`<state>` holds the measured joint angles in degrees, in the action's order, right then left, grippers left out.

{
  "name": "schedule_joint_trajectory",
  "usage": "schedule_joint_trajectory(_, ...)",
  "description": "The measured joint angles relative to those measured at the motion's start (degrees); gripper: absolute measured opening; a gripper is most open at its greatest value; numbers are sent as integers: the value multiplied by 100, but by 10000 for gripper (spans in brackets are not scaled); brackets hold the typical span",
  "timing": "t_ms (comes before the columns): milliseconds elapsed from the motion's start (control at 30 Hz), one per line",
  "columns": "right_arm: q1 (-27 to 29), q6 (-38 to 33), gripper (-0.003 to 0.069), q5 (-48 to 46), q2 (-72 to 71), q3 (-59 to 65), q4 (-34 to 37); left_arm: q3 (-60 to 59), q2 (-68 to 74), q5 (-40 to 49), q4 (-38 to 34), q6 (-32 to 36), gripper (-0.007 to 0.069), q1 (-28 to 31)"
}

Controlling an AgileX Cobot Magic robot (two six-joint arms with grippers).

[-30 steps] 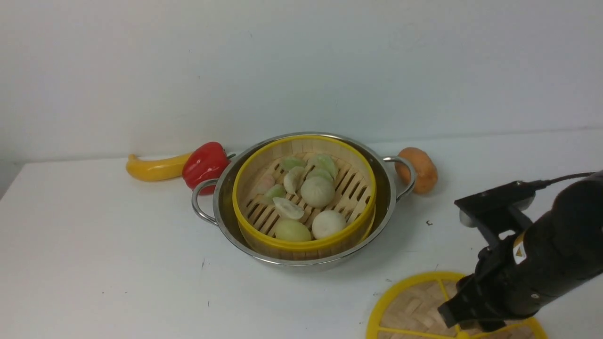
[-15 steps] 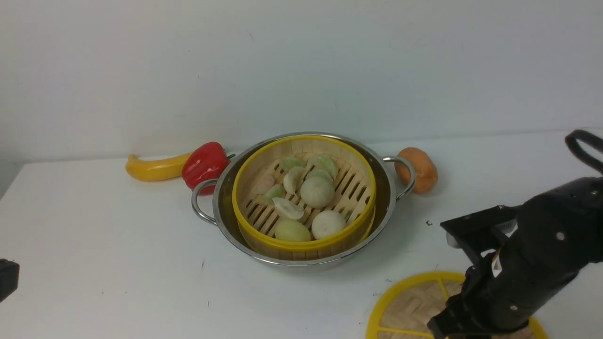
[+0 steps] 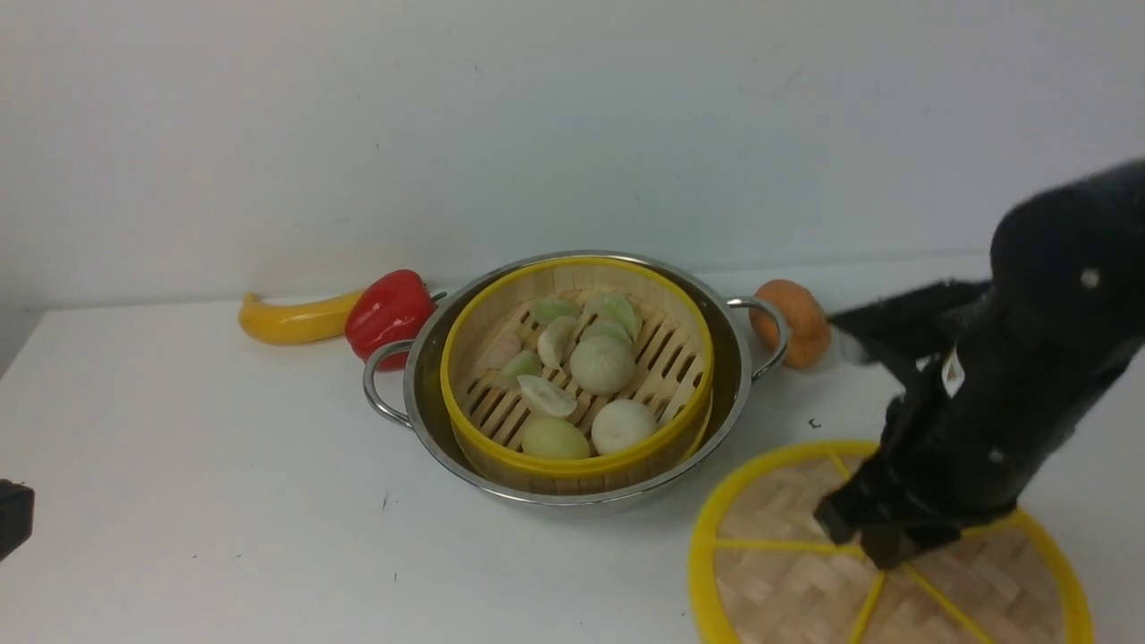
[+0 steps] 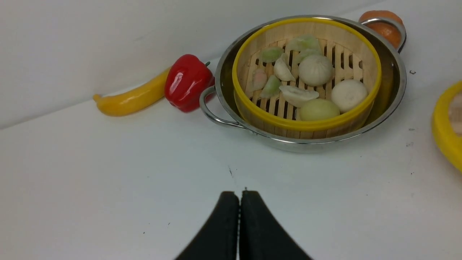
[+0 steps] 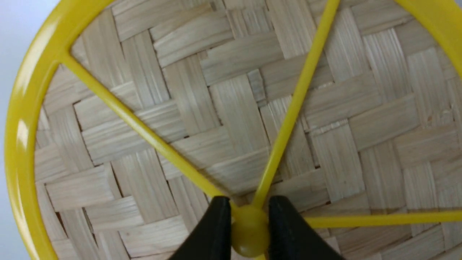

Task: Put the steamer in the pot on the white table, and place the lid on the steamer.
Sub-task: 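Move the gripper down to the bamboo steamer lid and grasp its center knob, then place the bamboo steamer lid onto the steamer basket in the pot with the right gripper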

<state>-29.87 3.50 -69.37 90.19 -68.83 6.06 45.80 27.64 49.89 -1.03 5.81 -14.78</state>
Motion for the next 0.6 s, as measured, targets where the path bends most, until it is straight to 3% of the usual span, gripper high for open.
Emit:
schedule_joint_trajectory(233,0,-111,142,-115,643,-2318,5,-215,0,-5,0,0,0,0)
schedule_joint_trajectory(600,-350,-300,142,-127,3423,-5808,-117,-273,0,-12,7,81,0,0)
